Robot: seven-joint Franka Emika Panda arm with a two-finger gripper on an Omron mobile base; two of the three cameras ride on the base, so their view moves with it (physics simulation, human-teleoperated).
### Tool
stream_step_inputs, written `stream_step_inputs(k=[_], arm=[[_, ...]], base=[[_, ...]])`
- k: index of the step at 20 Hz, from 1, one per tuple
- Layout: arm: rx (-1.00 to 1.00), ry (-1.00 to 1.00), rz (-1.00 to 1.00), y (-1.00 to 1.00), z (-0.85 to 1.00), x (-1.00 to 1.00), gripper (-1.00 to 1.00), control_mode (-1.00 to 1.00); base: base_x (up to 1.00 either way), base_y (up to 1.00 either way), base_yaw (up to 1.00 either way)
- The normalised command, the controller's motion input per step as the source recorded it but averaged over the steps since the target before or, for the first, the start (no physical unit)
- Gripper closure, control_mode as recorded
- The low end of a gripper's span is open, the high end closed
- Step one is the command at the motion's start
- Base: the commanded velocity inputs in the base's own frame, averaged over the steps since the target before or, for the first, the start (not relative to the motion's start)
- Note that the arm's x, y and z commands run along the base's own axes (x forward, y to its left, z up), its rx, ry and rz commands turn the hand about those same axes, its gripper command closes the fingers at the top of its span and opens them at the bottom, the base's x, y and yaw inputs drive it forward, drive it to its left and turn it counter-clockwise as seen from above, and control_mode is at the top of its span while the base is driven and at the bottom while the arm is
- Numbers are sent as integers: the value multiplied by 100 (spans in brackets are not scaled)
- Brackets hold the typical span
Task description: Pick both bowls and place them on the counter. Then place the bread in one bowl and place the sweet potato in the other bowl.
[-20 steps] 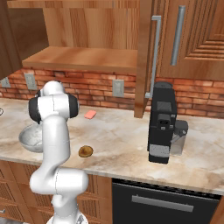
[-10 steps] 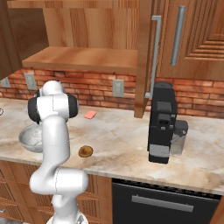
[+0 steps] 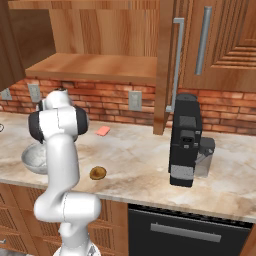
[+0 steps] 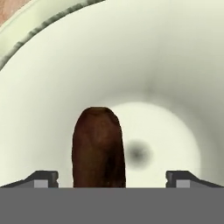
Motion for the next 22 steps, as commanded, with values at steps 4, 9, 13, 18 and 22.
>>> stream_step_inputs(k=[4, 9, 13, 18, 22], arm=[[0, 0, 0, -10, 21, -18, -100, -100], [0, -1, 1, -15, 21, -24, -100, -100], [0, -4, 1, -16, 13, -39, -100, -100], [0, -5, 0, -17, 18, -28, -100, -100], [0, -5, 1, -20, 22, -28, -100, -100]], base=[[0, 0, 0], [0, 0, 0], [0, 0, 0], [0, 0, 0], [0, 0, 0]])
